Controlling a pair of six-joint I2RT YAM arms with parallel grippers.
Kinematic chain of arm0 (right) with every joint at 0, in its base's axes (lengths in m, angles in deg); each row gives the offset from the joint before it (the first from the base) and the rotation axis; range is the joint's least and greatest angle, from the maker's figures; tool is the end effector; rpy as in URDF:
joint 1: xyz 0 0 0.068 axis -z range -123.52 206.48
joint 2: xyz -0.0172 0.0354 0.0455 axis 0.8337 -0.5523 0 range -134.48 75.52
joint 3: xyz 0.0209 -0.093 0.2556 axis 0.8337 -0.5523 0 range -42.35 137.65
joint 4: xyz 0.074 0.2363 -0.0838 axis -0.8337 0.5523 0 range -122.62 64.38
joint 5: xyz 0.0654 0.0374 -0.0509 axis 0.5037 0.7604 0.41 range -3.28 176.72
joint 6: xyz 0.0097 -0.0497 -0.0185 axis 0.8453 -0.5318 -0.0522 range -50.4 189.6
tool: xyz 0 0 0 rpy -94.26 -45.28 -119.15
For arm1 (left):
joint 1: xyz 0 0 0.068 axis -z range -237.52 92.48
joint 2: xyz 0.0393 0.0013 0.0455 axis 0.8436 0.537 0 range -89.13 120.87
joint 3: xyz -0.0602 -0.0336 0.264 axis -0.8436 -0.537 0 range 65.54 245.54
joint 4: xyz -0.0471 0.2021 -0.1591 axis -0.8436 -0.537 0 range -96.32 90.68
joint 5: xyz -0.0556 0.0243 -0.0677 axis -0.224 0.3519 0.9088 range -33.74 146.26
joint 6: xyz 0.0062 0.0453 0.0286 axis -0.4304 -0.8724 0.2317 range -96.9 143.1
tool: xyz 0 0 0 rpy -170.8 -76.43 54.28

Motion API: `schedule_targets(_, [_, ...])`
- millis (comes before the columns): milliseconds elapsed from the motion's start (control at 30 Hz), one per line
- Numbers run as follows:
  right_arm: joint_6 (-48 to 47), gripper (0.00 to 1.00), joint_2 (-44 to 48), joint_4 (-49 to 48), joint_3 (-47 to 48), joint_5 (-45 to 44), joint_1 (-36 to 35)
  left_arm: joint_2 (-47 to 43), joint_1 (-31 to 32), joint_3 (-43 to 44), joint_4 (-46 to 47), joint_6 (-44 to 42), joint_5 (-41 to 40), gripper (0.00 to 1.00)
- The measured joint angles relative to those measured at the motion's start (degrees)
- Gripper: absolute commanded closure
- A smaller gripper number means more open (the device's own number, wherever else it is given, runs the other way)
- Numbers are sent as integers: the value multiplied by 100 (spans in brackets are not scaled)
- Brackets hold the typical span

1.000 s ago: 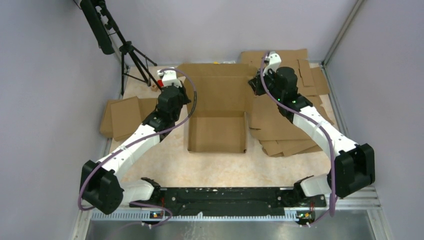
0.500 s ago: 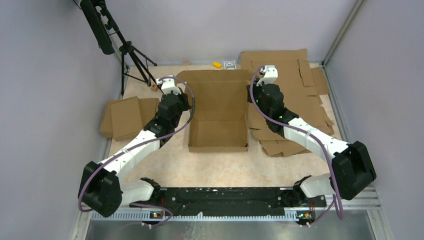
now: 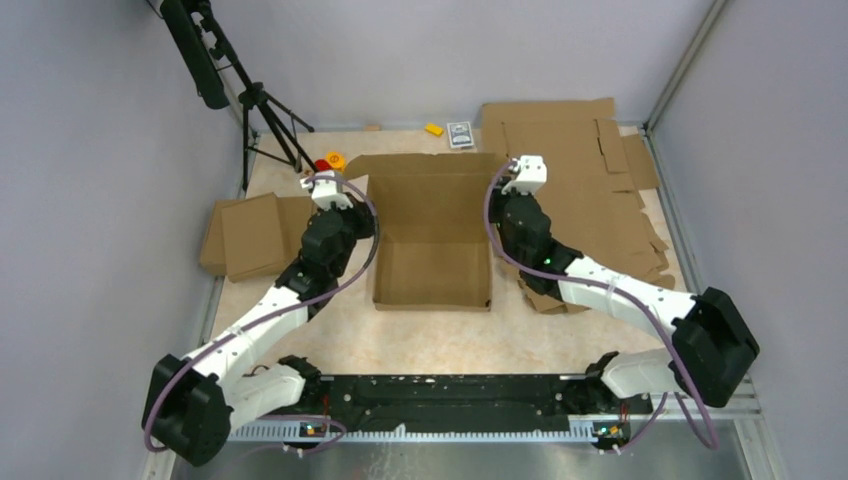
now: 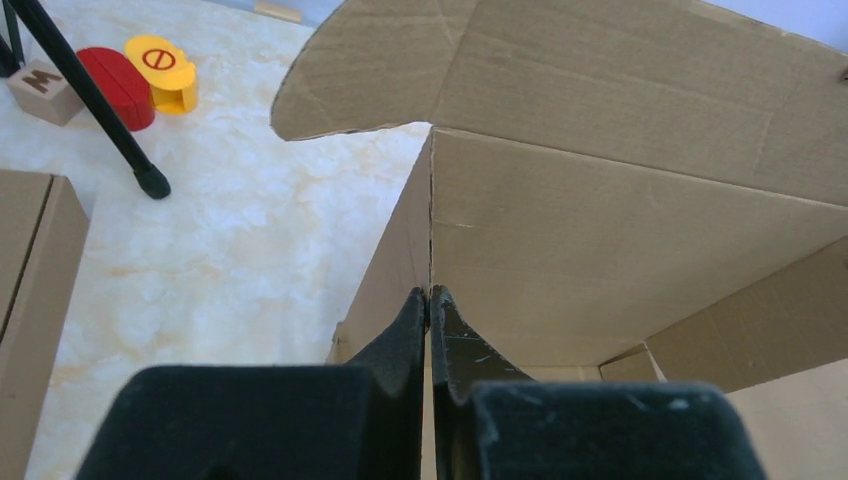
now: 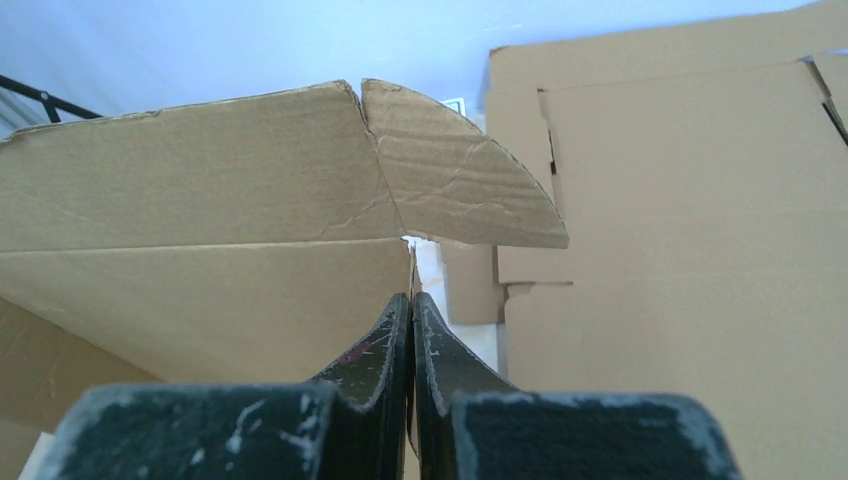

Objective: Fold the paper box

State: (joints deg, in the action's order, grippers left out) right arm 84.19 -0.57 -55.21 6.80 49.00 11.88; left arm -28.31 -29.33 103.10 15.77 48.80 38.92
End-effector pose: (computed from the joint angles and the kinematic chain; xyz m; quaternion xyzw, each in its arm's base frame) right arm 0.2317 0.1980 0.3045 0.0325 0.7273 0.1115 0.6764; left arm 0.2227 -0.1074 0.2871 -0.0824 0.7490 -0.1919 0.6288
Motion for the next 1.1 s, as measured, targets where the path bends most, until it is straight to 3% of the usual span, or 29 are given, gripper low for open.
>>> schedule_targets(333, [68, 100, 579, -157, -752, -586, -490, -909, 7, -804, 48, 138, 341, 100])
schedule_targets(967, [280, 100, 782, -479, -1416, -1152, -1091, -1460, 31, -1209, -494, 111, 348, 100])
schedule_targets(1100, [319, 92, 986, -249, -1504, -1012, -1097, -1469, 44, -1239, -533, 122, 404, 100])
